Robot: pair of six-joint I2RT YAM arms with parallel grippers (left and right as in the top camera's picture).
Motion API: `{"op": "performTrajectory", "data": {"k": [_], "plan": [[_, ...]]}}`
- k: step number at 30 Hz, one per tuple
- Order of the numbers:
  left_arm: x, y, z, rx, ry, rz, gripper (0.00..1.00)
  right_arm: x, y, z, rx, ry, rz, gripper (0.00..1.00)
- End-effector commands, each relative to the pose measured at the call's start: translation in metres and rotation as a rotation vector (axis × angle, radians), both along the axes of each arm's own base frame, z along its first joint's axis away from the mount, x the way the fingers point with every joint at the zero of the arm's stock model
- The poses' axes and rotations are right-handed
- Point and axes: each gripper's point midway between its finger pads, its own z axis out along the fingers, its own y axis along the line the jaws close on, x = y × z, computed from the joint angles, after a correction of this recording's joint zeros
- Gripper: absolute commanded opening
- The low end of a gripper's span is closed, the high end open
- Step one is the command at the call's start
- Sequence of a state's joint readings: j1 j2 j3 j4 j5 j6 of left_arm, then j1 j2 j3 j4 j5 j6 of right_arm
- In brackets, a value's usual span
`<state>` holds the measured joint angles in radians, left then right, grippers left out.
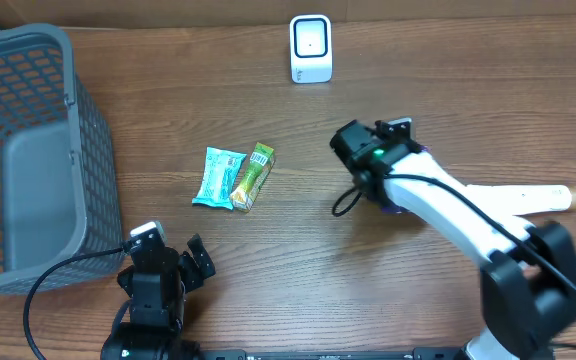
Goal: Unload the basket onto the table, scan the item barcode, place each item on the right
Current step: 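Reach the right gripper to the purple Carefree pack and grasp it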
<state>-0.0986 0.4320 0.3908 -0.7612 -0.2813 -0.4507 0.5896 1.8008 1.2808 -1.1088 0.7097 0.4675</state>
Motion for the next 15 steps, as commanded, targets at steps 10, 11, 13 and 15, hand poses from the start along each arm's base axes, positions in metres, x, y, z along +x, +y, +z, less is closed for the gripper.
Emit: {"op": "performTrajectory", "data": {"k": [10,11,13,15], "plan": [[0.000,0.002,0.001,-0.003,-0.015,0.020,1.00,-0.025,0.101,-0.004,0.078,0.009,0.257,0.10],[0.000,0.002,0.001,-0.003,-0.015,0.020,0.99,-0.030,0.108,-0.006,0.095,0.021,0.275,0.17],[0.000,0.002,0.001,-0.003,-0.015,0.020,1.00,-0.039,0.119,-0.010,0.128,0.050,0.297,0.18],[0.000,0.002,0.001,-0.003,-0.015,0.020,1.00,-0.048,0.129,-0.014,0.169,0.087,0.313,0.23]]}}
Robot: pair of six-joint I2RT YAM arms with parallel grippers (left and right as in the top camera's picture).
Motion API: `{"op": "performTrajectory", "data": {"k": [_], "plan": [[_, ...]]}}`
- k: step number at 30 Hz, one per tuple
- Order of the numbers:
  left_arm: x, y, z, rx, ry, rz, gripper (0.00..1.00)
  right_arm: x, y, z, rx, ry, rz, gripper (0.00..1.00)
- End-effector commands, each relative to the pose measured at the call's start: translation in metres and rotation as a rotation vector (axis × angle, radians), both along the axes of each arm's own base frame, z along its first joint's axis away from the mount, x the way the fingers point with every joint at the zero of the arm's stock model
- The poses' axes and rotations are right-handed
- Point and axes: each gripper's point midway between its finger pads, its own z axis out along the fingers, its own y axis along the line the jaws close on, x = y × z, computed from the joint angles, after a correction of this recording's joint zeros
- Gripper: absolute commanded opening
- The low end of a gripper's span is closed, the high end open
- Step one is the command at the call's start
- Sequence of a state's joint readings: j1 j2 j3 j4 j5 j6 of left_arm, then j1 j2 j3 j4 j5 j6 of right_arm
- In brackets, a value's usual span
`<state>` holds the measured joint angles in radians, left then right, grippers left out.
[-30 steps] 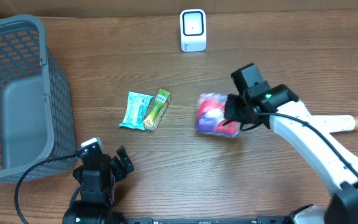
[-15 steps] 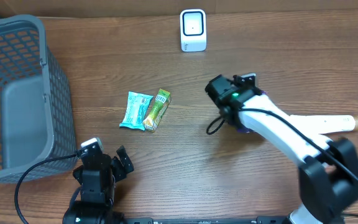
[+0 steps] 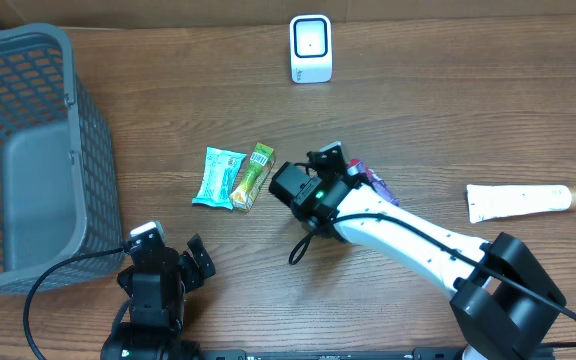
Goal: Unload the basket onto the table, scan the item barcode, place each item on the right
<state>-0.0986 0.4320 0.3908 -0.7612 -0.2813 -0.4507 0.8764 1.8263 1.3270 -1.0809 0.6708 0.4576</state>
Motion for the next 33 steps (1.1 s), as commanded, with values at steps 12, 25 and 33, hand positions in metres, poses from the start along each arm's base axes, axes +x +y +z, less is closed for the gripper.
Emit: {"op": "performTrajectory", "data": {"k": [12,25,33], "plan": [[0.000,0.002,0.001,-0.003,-0.015,0.020,1.00,-0.057,0.097,-0.006,0.440,0.401,0.145,0.53],[0.000,0.002,0.001,-0.003,-0.015,0.020,1.00,0.001,0.066,0.039,0.690,0.414,-0.021,0.68],[0.000,0.002,0.001,-0.003,-0.015,0.020,1.00,0.056,-0.021,0.034,0.678,0.381,0.046,0.79]]}}
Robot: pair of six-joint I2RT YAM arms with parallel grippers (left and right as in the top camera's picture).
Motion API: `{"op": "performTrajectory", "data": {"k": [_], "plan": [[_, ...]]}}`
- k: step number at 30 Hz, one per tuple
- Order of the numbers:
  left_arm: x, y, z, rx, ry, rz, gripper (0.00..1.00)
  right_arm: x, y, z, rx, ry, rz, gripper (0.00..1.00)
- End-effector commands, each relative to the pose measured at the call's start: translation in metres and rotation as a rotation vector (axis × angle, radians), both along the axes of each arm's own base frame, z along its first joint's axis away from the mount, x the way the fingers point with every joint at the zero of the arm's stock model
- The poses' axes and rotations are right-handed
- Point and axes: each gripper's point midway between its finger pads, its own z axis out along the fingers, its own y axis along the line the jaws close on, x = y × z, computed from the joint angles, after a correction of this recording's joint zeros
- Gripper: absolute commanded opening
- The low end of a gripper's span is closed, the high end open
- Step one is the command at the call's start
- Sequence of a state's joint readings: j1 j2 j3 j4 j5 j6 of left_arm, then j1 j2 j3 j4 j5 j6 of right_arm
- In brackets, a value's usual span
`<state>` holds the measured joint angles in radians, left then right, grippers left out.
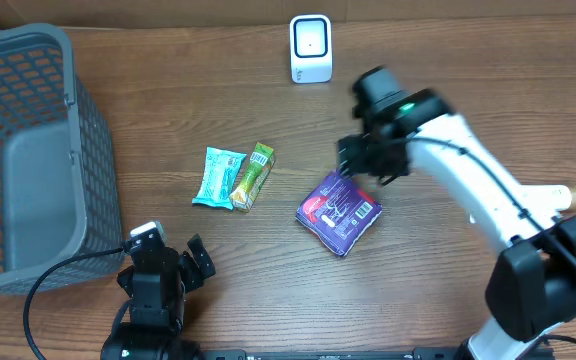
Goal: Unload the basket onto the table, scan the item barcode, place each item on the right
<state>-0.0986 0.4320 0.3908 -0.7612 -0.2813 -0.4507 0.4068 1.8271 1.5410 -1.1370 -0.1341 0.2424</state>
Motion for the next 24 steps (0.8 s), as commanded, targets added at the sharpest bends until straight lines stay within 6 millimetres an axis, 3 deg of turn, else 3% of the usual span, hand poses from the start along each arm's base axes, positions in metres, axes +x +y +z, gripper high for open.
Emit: {"op": "performTrajectory", "data": {"k": [1,4,10,17,22,24], "plan": [[0.000,0.002,0.001,-0.003,-0.015,0.020,1.00,0.010,-0.006,0.007,0.059,-0.076,0.207,0.79],[0.000,0.002,0.001,-0.003,-0.015,0.020,1.00,0.011,-0.008,-0.003,0.104,-0.108,0.337,0.85],[0.000,0.002,0.001,-0.003,-0.015,0.020,1.00,0.006,-0.006,-0.032,0.137,-0.137,0.439,0.84],[0.000,0.002,0.001,-0.003,-0.015,0.020,1.00,-0.016,-0.003,-0.041,0.195,-0.027,0.357,0.72],[0.000,0.002,0.001,-0.003,-0.015,0.020,1.00,-0.043,-0.007,-0.040,0.214,0.117,0.280,0.64],[0.000,0.002,0.001,-0.003,-0.015,0.020,1.00,-0.054,-0.005,-0.034,0.235,0.171,0.276,0.53]]}}
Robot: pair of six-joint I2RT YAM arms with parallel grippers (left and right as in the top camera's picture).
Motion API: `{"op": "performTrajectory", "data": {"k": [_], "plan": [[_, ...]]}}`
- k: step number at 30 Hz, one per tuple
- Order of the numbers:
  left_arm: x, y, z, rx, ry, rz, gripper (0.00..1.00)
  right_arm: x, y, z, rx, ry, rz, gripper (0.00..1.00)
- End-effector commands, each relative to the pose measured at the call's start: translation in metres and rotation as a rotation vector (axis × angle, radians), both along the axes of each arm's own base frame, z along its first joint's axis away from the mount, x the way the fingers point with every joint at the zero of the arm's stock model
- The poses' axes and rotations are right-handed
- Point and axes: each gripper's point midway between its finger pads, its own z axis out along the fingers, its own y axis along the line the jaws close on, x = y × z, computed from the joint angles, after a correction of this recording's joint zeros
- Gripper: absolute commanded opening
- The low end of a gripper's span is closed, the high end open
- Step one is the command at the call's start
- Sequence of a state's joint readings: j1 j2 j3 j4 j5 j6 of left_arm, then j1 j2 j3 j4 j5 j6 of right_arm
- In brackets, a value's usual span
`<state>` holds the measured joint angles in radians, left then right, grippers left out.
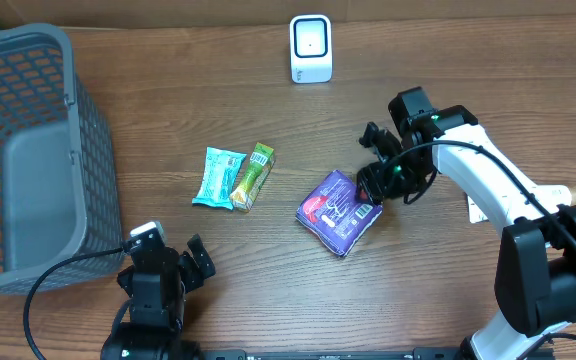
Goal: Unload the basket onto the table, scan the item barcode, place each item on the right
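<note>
A purple packet (334, 212) lies flat on the table's middle, its white label facing up. My right gripper (372, 187) reaches down at the packet's right corner; its fingers look open and touch or nearly touch that edge. The white barcode scanner (311, 48) stands upright at the table's far edge, well apart from the packet. At the near edge my left gripper (197, 258) rests open and holds nothing.
A teal packet (217, 177) and a green bar (252, 176) lie side by side left of the purple packet. A grey mesh basket (76, 110) fills the left side. Behind my right arm a white tube (560, 196) shows partly.
My right gripper was above the purple packet's far right side and is now lower, at its right corner. The packet lies where it did. The left arm has not moved.
At first my right arm covered a purple item right of the middle. Then the gripper was further left, by the green bar, with the purple item behind it. Later the packet lay label-up in the middle with the gripper above it; now the gripper is down at its corner.
</note>
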<state>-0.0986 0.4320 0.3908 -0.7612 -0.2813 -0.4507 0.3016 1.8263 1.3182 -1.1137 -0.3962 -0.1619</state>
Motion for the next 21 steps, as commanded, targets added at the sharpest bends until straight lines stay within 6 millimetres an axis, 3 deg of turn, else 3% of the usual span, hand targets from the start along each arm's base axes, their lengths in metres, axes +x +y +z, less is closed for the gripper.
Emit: {"op": "performTrajectory", "data": {"k": [1,6,12,16,21], "plan": [[0.000,0.002,0.001,-0.003,-0.015,0.020,1.00,-0.008,0.007,0.016,0.050,0.056,-0.037,0.45],[0.000,0.002,0.001,-0.003,-0.015,0.020,1.00,-0.018,0.003,0.014,0.011,0.128,-0.110,0.21],[0.000,0.002,0.001,-0.003,-0.015,0.020,0.99,-0.032,-0.027,-0.017,-0.187,0.166,-0.215,0.14],[0.000,0.002,0.001,-0.003,-0.015,0.020,1.00,-0.036,-0.030,-0.027,-0.196,0.180,-0.241,0.13],[0.000,0.002,0.001,-0.003,-0.015,0.020,1.00,-0.021,-0.024,-0.036,-0.166,0.126,-0.298,0.13]]}}
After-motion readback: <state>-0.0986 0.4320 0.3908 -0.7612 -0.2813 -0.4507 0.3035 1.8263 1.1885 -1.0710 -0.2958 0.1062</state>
